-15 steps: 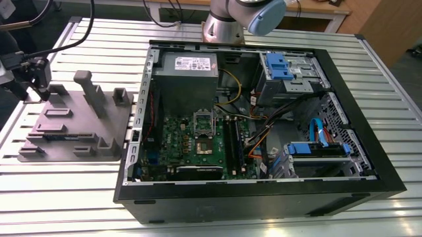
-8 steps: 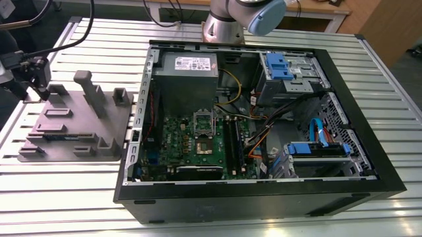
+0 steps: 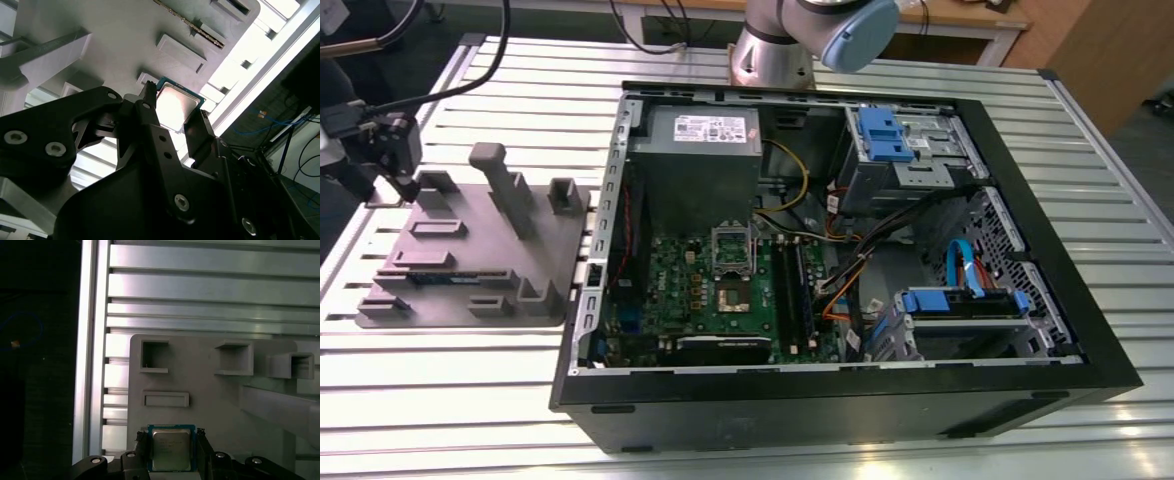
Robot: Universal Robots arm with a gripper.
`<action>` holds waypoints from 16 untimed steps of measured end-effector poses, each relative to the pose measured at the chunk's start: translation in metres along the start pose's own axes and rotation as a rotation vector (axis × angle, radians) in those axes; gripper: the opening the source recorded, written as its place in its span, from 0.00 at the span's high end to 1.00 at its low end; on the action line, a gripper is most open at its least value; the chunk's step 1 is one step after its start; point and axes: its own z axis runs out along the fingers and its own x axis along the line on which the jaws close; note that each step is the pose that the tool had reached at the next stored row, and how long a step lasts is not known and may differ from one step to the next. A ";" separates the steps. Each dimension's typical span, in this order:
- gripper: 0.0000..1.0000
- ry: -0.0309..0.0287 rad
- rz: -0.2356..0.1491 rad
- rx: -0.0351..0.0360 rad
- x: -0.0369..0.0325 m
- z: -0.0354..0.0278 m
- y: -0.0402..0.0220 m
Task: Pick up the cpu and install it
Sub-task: 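Pick up the cpu and move it towards the insertion slot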
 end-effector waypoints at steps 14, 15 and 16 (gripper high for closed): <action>0.53 0.0000 0.000 0.0000 -0.0001 -0.0054 0.0002; 0.53 -0.0001 0.000 0.0000 -0.0001 -0.0057 0.0002; 0.53 -0.0002 0.000 -0.0001 -0.0001 -0.0058 0.0002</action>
